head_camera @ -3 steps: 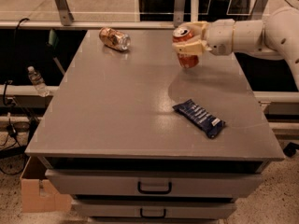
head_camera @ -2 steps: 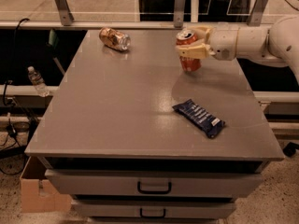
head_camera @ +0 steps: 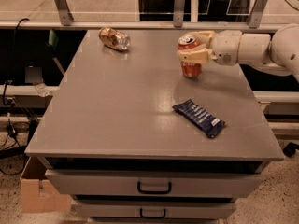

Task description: Place coke can upright

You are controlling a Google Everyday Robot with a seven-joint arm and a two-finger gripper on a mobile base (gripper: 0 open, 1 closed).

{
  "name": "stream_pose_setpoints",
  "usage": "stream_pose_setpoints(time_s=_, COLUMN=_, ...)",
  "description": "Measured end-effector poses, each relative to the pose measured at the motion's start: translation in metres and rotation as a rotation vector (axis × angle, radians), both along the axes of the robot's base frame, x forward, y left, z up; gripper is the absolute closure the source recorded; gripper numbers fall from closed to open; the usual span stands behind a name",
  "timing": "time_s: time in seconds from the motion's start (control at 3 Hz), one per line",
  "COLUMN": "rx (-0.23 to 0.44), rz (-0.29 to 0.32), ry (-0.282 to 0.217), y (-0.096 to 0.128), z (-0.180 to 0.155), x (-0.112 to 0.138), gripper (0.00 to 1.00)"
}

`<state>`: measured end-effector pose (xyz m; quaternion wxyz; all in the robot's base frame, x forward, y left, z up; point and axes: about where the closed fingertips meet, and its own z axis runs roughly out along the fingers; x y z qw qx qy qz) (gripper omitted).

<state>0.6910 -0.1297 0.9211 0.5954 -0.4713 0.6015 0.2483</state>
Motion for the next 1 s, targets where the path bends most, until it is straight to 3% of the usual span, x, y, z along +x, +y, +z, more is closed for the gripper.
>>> stream_pose_setpoints(time_s=0.33, rx=0.003, rz=-0.013, ry=0.006, y=-0.0013, z=-0.0007, x=-0.0017, gripper=0.06)
stream_pose_setpoints(time_s=0.67, rx=0.006, rz=-0.026, ry=0.006, y=-0.0037, z=-0.0004, x=-0.0025, gripper=0.0)
stream_pose_setpoints(time_s=1.0, rx=0.007, rz=-0.044, ry=0.002, y=-0.0095, z=0.001, x=-0.0029, gripper=0.0)
